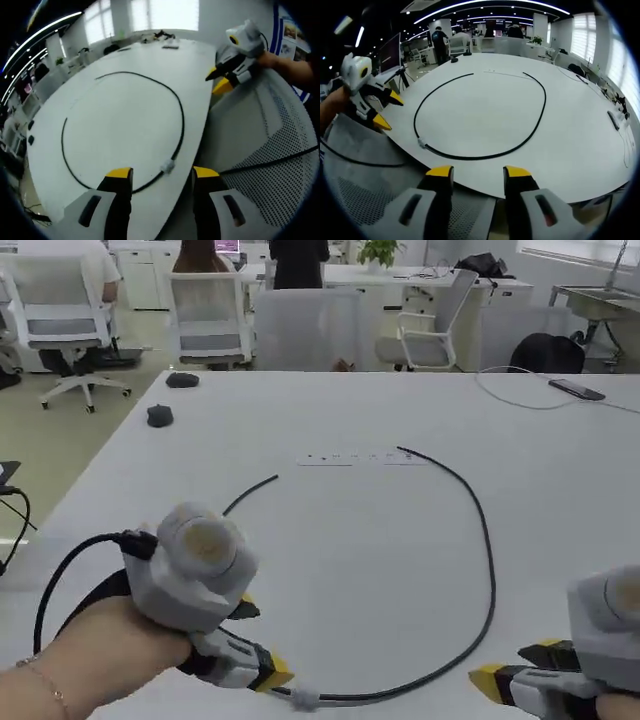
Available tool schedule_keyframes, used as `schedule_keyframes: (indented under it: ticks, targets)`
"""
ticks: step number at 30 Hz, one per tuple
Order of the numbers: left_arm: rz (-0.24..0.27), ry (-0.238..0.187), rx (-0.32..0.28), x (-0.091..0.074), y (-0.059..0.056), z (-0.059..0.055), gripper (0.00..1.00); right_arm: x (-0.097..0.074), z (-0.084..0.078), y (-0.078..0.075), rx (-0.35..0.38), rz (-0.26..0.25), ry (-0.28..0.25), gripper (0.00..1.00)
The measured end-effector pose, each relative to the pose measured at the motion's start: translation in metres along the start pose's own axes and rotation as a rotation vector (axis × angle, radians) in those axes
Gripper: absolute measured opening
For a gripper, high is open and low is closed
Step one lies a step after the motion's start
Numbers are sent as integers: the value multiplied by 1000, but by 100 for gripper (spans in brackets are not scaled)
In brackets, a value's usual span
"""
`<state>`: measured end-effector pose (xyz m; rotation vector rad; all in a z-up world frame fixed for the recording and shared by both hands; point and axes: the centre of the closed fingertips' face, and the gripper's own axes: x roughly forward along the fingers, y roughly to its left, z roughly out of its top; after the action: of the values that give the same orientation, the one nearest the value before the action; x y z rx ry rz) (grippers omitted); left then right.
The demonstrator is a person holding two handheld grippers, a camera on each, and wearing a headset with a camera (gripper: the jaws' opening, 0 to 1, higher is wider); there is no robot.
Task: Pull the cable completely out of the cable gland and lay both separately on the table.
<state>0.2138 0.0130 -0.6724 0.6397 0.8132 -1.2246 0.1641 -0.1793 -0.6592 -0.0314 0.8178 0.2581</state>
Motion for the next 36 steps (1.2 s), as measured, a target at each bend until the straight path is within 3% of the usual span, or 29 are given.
schedule_keyframes:
  ticks: [1,3,7,11,13,16,18,25,30,33,36]
  targets:
    - [-75,62,19,13,-10,-8,49,0,0,0,0,1,0,41]
    - [-113,127,68,31,-13,-19,49,0,0,0,-1,1,1,41]
    - [-154,199,106,52,-12,-32,45,0,-1,1,-1,1,2,40]
    - [-162,235,157,71,-4,-41,47,0,-1,1,-3,4,5,40]
    - [-154,212,172,77,-1,-38,48,-1,-2,1,-1,2,5,39]
    - [-182,181,152,82,-5,-37,38,-1,-1,1,1,0,3,39]
    - [-155,158,160,84,0,-33,32,-1,-2,1,0,-1,4,39]
    - [-124,141,199,85,6,-34,21,0,-1,1,-1,1,5,38]
    - [-127,174,245,85,-4,-35,17,0,-1,0,0,0,6,38]
    - [-152,180,236,82,-12,-34,16,0,-2,1,-1,3,10,38]
    - [-154,139,215,68,-15,-19,16,0,-2,2,-3,8,12,38]
